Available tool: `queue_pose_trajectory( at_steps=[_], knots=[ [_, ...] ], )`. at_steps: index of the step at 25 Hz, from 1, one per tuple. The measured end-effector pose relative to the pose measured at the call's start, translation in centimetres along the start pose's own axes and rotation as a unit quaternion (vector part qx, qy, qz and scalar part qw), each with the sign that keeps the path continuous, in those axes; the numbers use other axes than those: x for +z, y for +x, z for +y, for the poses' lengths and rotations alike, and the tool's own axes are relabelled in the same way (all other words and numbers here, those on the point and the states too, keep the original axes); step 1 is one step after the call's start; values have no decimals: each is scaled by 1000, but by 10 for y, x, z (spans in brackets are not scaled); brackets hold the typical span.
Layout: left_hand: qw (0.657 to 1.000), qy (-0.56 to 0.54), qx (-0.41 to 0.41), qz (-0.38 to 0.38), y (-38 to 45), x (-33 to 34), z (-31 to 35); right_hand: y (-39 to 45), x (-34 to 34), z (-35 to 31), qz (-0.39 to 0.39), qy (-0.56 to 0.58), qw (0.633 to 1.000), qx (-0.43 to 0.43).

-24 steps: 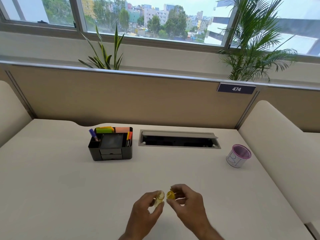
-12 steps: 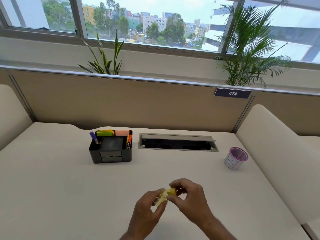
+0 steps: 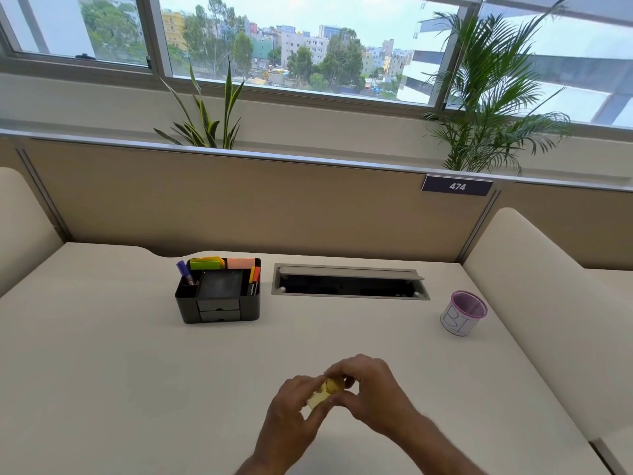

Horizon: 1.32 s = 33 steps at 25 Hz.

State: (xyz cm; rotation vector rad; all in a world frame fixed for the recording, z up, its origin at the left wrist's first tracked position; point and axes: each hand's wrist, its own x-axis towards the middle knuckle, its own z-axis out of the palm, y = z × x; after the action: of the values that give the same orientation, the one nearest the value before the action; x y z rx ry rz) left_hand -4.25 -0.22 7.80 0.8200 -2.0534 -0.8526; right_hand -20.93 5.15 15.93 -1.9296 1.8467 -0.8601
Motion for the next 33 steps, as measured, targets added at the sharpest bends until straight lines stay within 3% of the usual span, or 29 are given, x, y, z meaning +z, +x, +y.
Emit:
queue_pose_trajectory(
  at_steps=[14,23,29,33],
  knots=[
    [994,17,14,-103,-6,-4,-2,1,4,5,-35,-5,999,-13],
    [996,19,28,-79,-5,-10,-3,1,1,6,-35,-3,999,-9],
    [992,-8,24,-125,-7,-11,-7,-3,2,3,-60,1,998,-14],
    [994,-11,25,-107,-5,-11,-8,-4,4,3,-38,17,999,-9]
  ],
)
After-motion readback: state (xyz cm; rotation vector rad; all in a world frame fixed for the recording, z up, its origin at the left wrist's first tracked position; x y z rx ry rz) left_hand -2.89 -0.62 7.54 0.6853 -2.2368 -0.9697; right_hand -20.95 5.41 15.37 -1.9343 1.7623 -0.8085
